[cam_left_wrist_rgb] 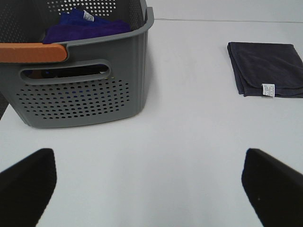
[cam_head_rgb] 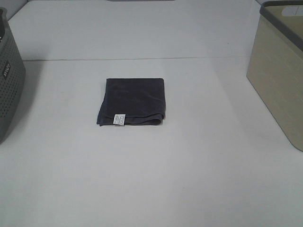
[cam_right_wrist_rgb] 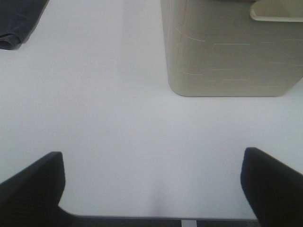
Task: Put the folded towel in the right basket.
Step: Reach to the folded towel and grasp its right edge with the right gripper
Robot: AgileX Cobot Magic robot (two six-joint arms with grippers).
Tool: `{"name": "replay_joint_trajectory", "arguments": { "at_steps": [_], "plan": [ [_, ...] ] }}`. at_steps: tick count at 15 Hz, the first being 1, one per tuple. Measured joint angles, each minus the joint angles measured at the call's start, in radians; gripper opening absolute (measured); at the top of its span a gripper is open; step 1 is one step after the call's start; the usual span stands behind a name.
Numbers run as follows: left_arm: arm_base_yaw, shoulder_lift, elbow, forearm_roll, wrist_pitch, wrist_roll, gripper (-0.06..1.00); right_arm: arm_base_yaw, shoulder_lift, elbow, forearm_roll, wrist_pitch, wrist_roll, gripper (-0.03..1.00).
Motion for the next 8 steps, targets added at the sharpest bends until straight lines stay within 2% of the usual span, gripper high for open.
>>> {"name": "replay_joint_trajectory", "arguments": {
  "at_steps": [8],
  "plan": [
    [0.0,0.0,0.0,0.0,0.0,0.0,0.99,0.0,0.0,0.0,0.0,0.0,0.0,0.97]
  ]
}}
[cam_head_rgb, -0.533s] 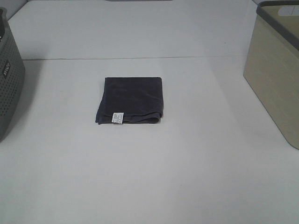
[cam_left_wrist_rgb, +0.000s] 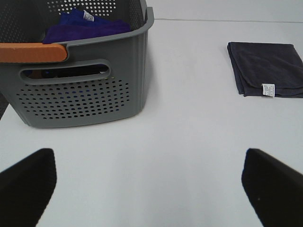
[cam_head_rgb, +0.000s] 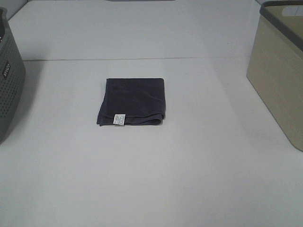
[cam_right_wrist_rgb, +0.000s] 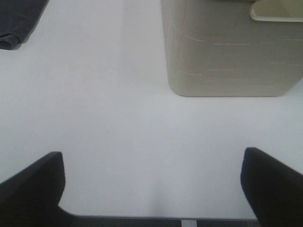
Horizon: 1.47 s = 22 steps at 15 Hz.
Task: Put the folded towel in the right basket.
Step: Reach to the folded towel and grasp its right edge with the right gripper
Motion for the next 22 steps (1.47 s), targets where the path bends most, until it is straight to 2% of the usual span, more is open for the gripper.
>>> {"name": "replay_joint_trajectory", "arguments": {
  "at_steps": [22],
  "plan": [
    [0.0,0.0,0.0,0.0,0.0,0.0,0.99,0.0,0.0,0.0,0.0,0.0,0.0,0.97]
  ]
}}
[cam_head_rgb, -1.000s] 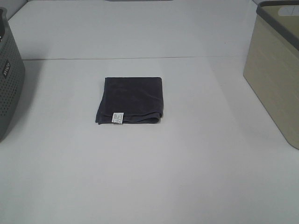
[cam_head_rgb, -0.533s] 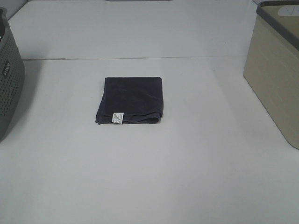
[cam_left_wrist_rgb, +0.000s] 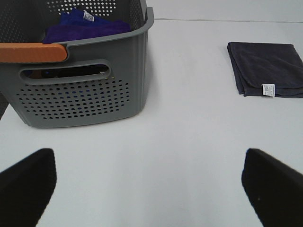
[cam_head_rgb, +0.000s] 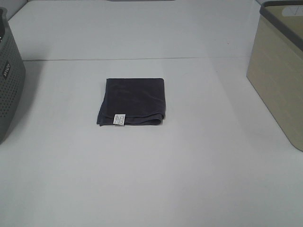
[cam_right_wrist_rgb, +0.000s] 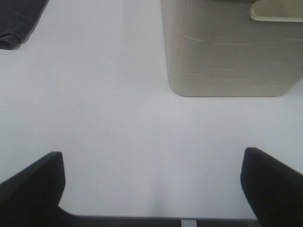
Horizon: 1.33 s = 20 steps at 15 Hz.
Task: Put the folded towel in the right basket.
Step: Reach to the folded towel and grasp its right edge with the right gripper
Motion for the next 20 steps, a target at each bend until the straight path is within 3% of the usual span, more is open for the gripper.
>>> {"name": "replay_joint_trajectory", "arguments": {
  "at_steps": [20],
  "plan": [
    [0.0,0.0,0.0,0.0,0.0,0.0,0.99,0.0,0.021,-0.01,-0.021,0.017,-0.003,0.97]
  ]
}}
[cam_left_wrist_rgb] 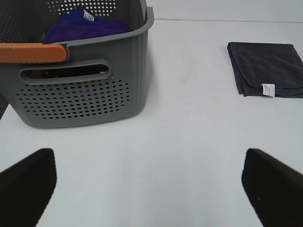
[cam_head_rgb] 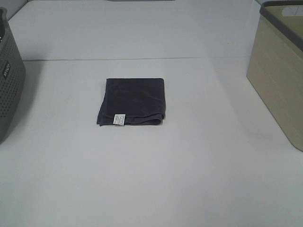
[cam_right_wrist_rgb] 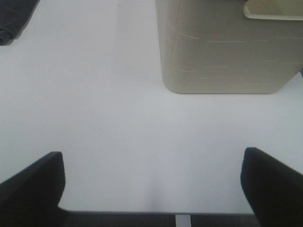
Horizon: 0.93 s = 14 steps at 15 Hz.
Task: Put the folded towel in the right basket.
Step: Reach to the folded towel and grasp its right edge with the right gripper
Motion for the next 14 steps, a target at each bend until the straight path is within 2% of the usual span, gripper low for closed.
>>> {"name": "replay_joint_trajectory", "arguments": {
  "at_steps": [1,2,3,6,8,10,12,13,14],
  "plan": [
    [0.0,0.0,0.0,0.0,0.0,0.0,0.99,0.0,0.069,-0.038,0.0,0.017,0.005,0.97],
    [0.0,0.0,0.0,0.0,0.0,0.0,0.99,0.0,0.317,-0.209,0.036,0.063,0.029,0.97],
    [0.0,0.0,0.0,0.0,0.0,0.0,0.99,0.0,0.378,-0.258,0.054,0.079,0.029,0.97],
    [0.0,0.0,0.0,0.0,0.0,0.0,0.99,0.0,0.772,-0.618,0.199,0.094,0.028,0.96],
    [0.0,0.0,0.0,0.0,0.0,0.0,0.99,0.0,0.954,-0.776,0.329,0.092,0.021,0.96],
    [0.0,0.0,0.0,0.0,0.0,0.0,0.99,0.0,1.097,-0.844,0.456,0.092,-0.028,0.95],
    [0.0,0.0,0.0,0.0,0.0,0.0,0.99,0.03,1.218,-0.857,0.489,0.081,-0.038,0.92],
    [0.0,0.0,0.0,0.0,0.0,0.0,0.99,0.145,1.407,-0.858,0.494,0.006,-0.038,0.91],
    [0.0,0.0,0.0,0.0,0.0,0.0,0.99,0.209,1.529,-0.865,0.518,-0.035,-0.042,0.9]
  ]
}}
